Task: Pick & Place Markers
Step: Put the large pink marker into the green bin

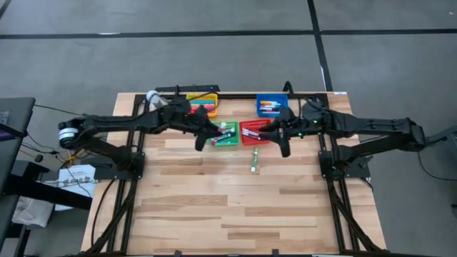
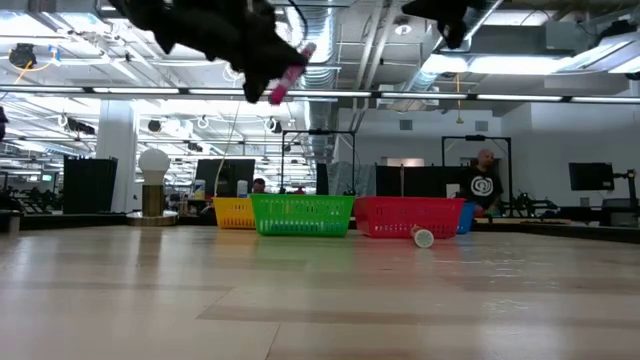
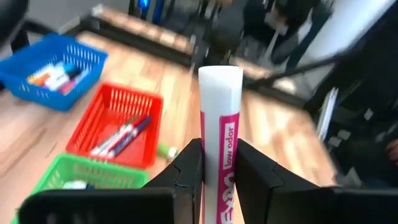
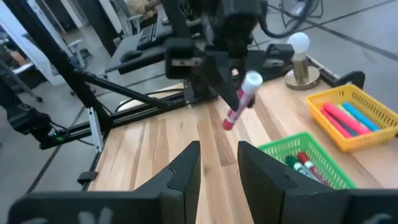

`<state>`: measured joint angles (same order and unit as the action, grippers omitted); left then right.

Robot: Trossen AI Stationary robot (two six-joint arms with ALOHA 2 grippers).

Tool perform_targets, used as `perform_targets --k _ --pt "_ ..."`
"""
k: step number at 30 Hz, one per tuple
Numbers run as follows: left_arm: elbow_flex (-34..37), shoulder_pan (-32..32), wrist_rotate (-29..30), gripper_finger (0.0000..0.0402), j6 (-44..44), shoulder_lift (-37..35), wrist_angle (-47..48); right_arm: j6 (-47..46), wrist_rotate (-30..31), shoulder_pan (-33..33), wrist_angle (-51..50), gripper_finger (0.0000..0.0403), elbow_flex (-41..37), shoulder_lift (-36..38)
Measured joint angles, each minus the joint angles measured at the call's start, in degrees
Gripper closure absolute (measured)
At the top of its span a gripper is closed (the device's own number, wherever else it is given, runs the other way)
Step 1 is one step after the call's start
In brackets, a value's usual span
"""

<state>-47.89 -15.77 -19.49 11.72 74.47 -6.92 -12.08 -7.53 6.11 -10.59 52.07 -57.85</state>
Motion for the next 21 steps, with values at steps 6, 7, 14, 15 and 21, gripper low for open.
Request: perform_targets --k 6,7,14,15,21 --pt "-6.57 -0.53 -0.24 0.0336 -7.27 9.35 6.31 -1.42 -0.01 -0.06 4.08 0.0305 -5.97 5.34" --pt "-7.48 -0.77 -0.25 0.0336 -8.42 10.75 6.85 -1.44 -0.02 -0.06 4.68 0.0305 -6.82 5.9" --pt "-11.73 -2.97 0.48 0.0336 -16.99 18.45 11.66 -2.26 0.0 0.02 7.04 0.0305 -11.03 9.2" --pt "-11.93 -3.3 1.41 0.0336 -18.39 19.33 12.0 -2.69 0.02 0.0 7.5 0.0305 -11.64 9.62" --pt "-11.96 -5.45 2.35 0.0336 -23.33 23.88 12.66 -4.39 0.02 0.0 12.06 0.0305 -14.82 11.42"
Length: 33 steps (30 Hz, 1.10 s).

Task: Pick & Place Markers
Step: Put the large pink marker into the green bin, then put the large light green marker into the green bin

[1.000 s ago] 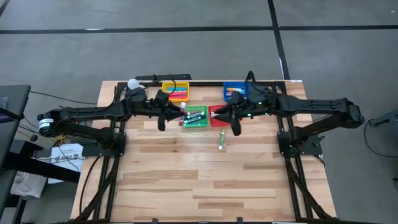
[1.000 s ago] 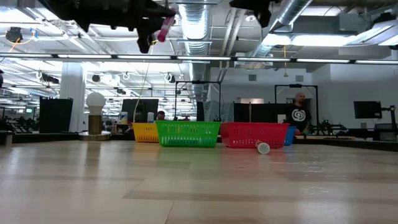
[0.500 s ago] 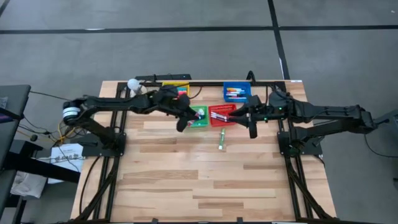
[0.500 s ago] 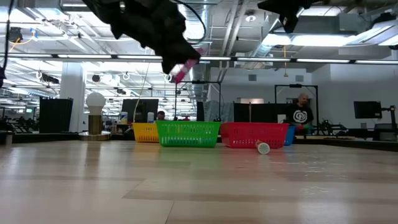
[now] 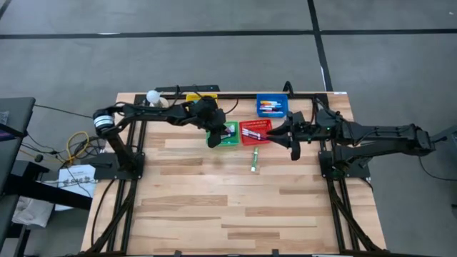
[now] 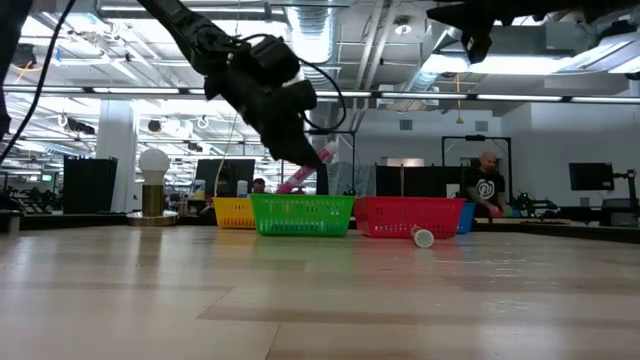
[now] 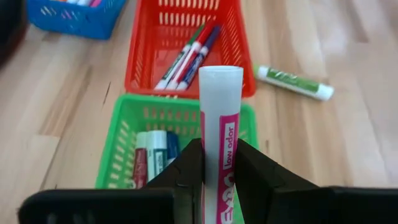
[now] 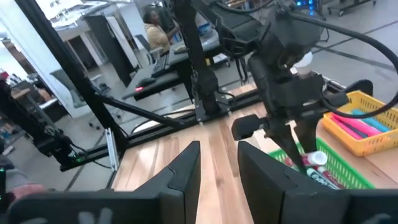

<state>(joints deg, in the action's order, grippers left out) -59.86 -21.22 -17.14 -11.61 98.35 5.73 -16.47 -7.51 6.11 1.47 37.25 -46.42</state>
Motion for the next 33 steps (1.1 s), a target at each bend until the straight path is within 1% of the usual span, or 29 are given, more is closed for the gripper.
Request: perform_targets --k 5,11,16,23,26,28,33 --pt "-0.02 -0.91 0.64 0.0336 -1.78 1.29 0.31 -2.02 0.0 -0.02 2.3 0.0305 -2.14 0.05" --pt "-0.07 -1.43 0.65 0.0336 -3.27 1.29 2.7 -2.61 0.0 -0.09 4.0 0.0305 -2.27 -0.45" --pt "-0.07 -1.37 0.63 0.0336 -3.64 1.3 2.8 -2.56 0.0 -0.09 4.59 0.0305 -2.27 -0.4" --pt "-0.09 -1.35 0.63 0.0336 -3.62 5.15 2.14 -2.56 0.0 -0.09 4.59 0.0305 -2.27 -0.43" --pt "-0.09 -1.35 0.99 0.0335 -3.62 5.51 1.96 -2.58 0.01 -0.09 4.59 0.0305 -2.27 -0.43" --pt "-0.07 -1.35 1.06 0.0319 -3.62 5.3 1.84 -2.58 0.0 -0.07 4.59 0.0305 -2.27 -0.43" --pt "-0.07 -1.28 1.06 0.0264 -3.62 5.29 1.13 -2.58 0.0 -0.09 4.59 0.0305 -2.27 -0.43"
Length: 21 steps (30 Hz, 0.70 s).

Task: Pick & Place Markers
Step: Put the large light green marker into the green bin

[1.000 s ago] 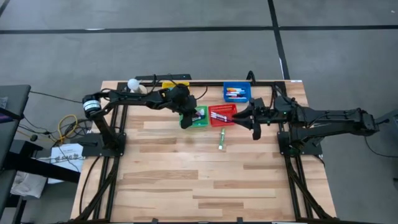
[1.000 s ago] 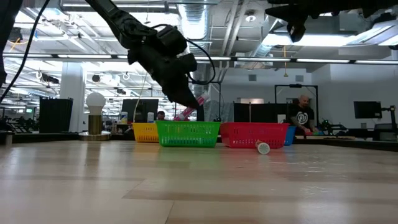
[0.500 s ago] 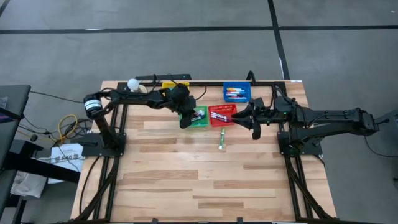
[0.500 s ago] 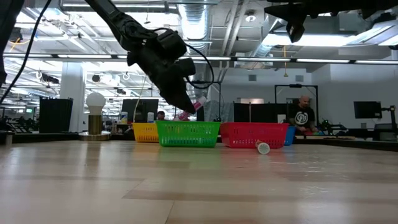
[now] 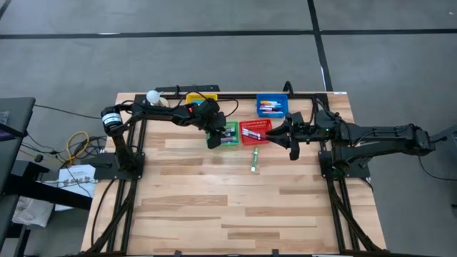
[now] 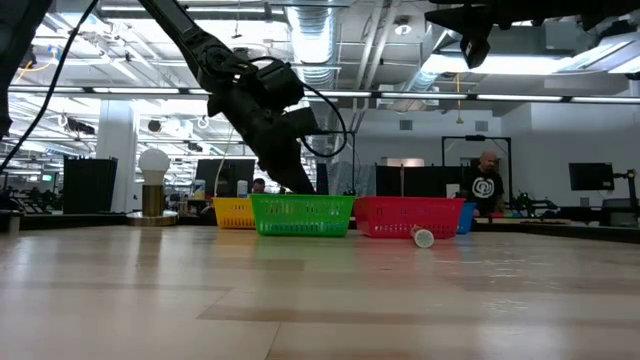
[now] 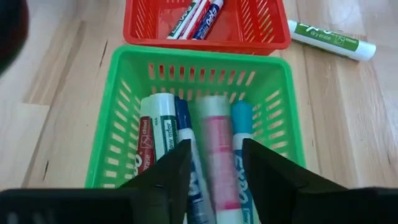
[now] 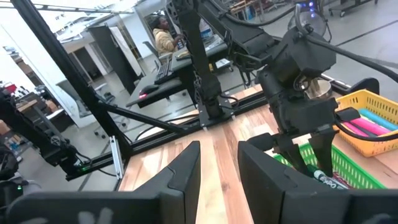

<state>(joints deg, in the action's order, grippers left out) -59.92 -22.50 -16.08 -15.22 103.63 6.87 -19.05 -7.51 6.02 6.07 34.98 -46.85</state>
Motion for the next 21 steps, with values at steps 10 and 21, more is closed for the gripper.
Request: perform_targets --k 10,21 --pt "0.09 0.04 1.27 0.0218 0.01 -1.53 -1.31 0.0 0.0 0.01 0.0 0.0305 0.0 0.0" --pt "0.07 0.04 1.49 0.022 0.98 -16.73 -4.08 -0.05 0.05 0.09 0.19 0.0305 0.02 0.0"
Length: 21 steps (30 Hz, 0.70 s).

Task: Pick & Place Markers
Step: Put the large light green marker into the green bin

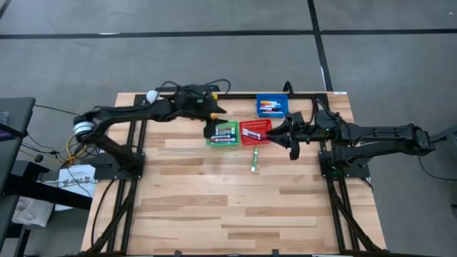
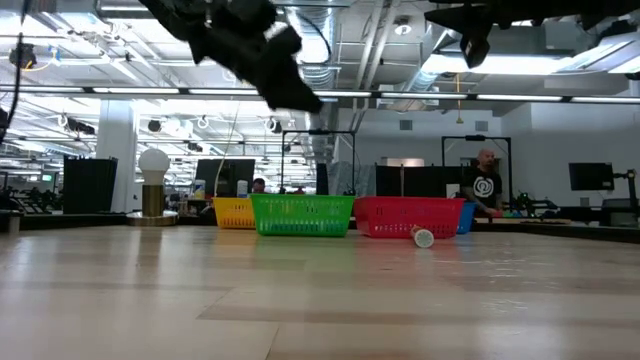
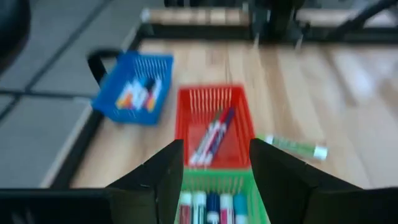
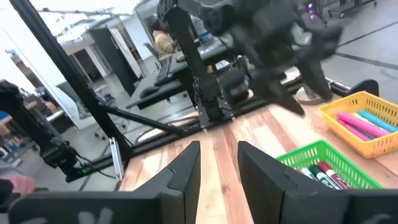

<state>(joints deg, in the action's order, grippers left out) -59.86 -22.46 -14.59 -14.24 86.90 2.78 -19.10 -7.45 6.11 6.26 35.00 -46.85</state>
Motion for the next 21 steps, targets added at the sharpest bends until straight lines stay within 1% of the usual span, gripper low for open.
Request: perform_targets --k 3,8,13,15,21 --pt "0.0 0.0 0.0 0.0219 1.48 -4.51 -0.27 -1.79 0.1 0.0 1.45 0.0305 0.02 -0.02" --pt "0.0 0.0 -0.02 0.0218 3.1 -10.37 -0.25 -1.91 0.15 -1.3 3.3 0.0305 0.61 -0.81" --pt "0.0 0.0 -0.02 0.022 3.61 -14.84 -0.26 -2.61 0.43 -3.35 2.2 0.0305 4.12 -5.94" --pt "0.0 -0.08 -0.02 0.022 4.23 -16.43 -0.26 -3.75 0.41 -4.22 -1.63 0.0305 6.74 -8.71" --pt "0.88 -0.13 -0.02 0.022 4.45 -20.55 -0.38 -9.77 0.38 -6.41 -21.36 0.0305 15.37 -16.77"
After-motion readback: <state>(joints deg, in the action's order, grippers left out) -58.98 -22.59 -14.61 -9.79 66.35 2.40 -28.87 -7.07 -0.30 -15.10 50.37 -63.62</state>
